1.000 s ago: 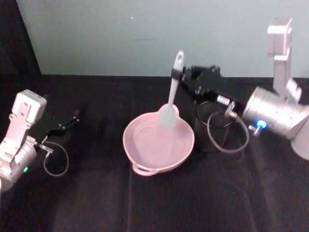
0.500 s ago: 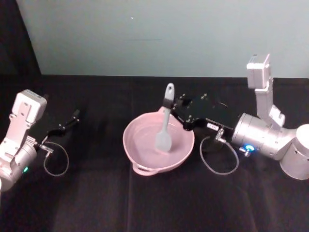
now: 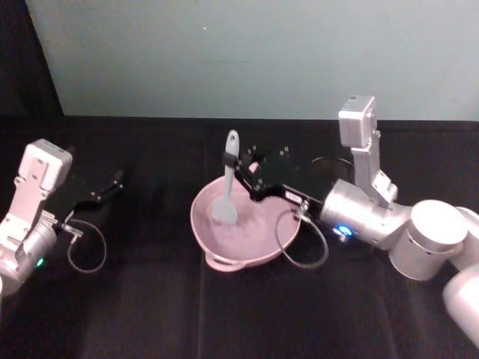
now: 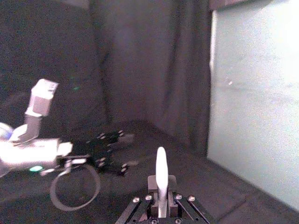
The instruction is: Use the one hand to pick up the spoon and stir the clear water in the bowl.
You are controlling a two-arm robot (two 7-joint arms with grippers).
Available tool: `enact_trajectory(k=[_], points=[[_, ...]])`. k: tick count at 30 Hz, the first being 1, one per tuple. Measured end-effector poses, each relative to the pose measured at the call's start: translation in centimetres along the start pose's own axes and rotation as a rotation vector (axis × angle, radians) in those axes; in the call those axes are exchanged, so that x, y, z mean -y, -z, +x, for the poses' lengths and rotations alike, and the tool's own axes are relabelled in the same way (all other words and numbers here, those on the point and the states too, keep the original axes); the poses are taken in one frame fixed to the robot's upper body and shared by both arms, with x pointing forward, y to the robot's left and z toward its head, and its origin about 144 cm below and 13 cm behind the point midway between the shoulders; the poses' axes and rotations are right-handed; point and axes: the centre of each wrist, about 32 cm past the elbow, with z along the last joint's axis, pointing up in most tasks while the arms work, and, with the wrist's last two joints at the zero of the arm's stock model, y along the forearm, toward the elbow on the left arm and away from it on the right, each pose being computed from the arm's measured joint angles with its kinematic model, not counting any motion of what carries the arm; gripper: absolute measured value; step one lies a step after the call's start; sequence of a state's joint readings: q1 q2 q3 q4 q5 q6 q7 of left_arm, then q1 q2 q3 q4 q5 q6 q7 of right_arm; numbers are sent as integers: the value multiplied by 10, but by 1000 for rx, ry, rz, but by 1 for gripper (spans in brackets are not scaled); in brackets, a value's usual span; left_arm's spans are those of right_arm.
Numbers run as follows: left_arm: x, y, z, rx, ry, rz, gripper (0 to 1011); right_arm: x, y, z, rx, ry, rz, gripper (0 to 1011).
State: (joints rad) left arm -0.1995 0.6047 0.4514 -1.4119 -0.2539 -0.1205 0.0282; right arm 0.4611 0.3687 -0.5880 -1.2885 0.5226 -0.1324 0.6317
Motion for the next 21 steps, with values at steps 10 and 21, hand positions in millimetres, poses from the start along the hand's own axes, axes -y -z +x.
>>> enact_trajectory(k=[10,21], points=[[0,0,0,0,0,0,1011,-13,11,13,102,145,40,114],[0,0,0,0,0,0,1011,20,3,18,144,155,8,114]])
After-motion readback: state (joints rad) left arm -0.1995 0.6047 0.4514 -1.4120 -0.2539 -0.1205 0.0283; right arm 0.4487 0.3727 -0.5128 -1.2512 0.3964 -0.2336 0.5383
